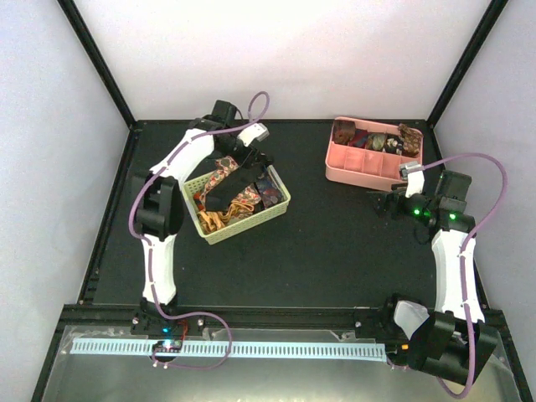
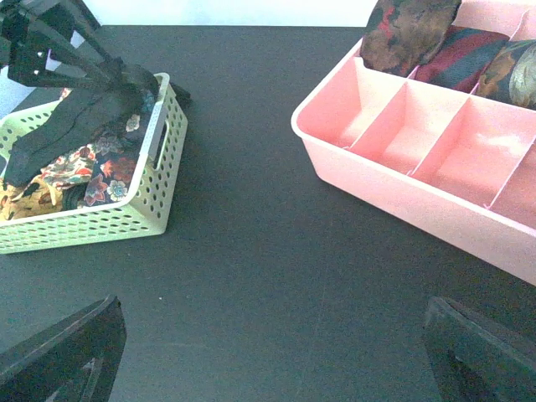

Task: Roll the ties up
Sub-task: Pick up the tie from the bin, then place the tie at the center of the board, then move the bin to the center of the board, then pick up the tie from the center of the board, then flatten out the tie at the center of the board.

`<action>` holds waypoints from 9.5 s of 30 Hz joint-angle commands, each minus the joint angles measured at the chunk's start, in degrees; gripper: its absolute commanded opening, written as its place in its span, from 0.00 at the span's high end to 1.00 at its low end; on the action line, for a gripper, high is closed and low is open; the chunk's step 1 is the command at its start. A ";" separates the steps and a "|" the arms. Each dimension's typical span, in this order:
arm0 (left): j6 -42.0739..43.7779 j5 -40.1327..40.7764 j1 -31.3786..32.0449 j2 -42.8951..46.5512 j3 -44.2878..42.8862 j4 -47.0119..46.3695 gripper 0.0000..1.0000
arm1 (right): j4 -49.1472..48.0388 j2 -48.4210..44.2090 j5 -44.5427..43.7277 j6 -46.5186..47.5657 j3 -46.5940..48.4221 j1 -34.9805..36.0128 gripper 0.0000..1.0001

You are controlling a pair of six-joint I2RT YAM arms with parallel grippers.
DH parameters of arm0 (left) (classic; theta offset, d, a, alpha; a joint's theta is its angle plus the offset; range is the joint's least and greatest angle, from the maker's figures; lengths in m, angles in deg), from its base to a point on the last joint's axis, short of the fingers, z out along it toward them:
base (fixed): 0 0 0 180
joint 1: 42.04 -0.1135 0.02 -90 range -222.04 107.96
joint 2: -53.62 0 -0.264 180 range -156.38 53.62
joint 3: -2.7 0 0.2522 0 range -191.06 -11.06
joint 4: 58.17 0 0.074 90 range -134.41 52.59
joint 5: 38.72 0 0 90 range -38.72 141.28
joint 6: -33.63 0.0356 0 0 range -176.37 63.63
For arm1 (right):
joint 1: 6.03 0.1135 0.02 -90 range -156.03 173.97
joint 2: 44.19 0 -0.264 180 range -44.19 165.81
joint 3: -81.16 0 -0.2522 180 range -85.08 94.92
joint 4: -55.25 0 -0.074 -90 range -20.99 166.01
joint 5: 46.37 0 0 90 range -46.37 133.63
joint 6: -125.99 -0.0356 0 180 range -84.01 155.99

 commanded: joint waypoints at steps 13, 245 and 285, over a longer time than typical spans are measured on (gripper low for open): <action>4.83 -6.28 9.60 14.49 -1.87 10.26 0.98 | 0.58 -0.53 1.52 -0.10 -0.02 -0.01 0.00; 11.87 16.73 26.95 54.37 73.73 -47.81 0.02 | 23.08 5.97 -10.60 20.73 18.60 52.31 0.98; 17.49 4.49 17.05 63.39 73.20 -17.95 0.35 | 18.97 40.81 -16.82 30.13 18.16 46.98 0.98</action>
